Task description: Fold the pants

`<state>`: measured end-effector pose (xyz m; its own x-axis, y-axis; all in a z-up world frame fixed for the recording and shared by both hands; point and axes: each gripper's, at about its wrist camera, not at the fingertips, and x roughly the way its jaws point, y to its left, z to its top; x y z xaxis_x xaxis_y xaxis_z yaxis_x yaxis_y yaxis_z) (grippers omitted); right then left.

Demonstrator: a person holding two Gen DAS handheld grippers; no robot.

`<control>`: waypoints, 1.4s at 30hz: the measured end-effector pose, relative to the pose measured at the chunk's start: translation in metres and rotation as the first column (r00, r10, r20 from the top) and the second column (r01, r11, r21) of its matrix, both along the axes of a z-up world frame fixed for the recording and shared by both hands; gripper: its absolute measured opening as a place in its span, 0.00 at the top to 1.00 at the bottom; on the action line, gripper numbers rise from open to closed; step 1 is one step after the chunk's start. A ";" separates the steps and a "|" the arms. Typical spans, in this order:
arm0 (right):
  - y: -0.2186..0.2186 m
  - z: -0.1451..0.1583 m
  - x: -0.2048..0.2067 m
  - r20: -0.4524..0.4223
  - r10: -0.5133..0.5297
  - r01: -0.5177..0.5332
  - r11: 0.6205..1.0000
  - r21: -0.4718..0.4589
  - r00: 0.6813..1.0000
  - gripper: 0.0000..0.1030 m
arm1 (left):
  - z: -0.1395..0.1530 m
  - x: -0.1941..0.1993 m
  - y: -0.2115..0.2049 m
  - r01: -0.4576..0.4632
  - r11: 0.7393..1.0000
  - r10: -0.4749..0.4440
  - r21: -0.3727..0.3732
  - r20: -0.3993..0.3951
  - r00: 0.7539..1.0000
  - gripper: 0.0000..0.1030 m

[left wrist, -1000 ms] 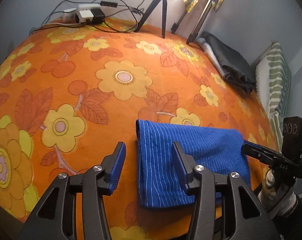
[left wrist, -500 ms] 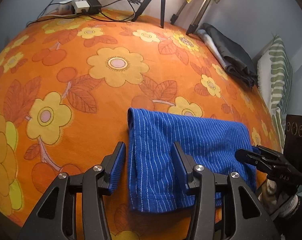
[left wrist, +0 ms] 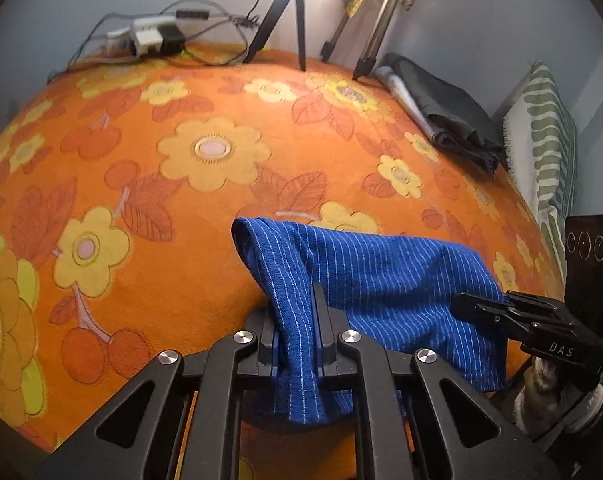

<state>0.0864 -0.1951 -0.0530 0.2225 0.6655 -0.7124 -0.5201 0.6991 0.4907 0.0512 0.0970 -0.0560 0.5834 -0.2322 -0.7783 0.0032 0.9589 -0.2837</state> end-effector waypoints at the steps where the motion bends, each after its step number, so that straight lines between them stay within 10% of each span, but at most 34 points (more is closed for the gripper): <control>1: -0.001 0.004 -0.001 0.014 -0.003 0.003 1.000 0.002 1.000 0.87 | 0.003 -0.001 -0.001 0.003 1.000 -0.003 0.001 0.012 1.000 0.90; 17: -0.073 0.087 0.025 0.206 -0.142 0.139 0.990 0.032 0.968 0.88 | 0.073 0.042 -0.065 0.100 0.995 -0.092 -0.026 0.207 0.974 0.91; 27: -0.136 0.142 0.092 0.342 -0.194 0.211 0.977 -0.015 0.919 0.88 | 0.097 0.116 -0.126 0.175 0.982 -0.145 -0.074 0.306 0.941 0.91; 42: -0.191 0.146 0.236 0.414 -0.234 0.300 0.949 -0.101 0.880 0.88 | 0.096 0.243 -0.196 0.225 0.974 -0.201 -0.027 0.353 0.914 0.91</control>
<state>0.3223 -0.3865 0.0930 0.6582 0.4272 -0.6199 -0.4286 0.8896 0.1580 0.2941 -0.0993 0.0397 0.7444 -0.4242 -0.5156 0.3146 0.9040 -0.2896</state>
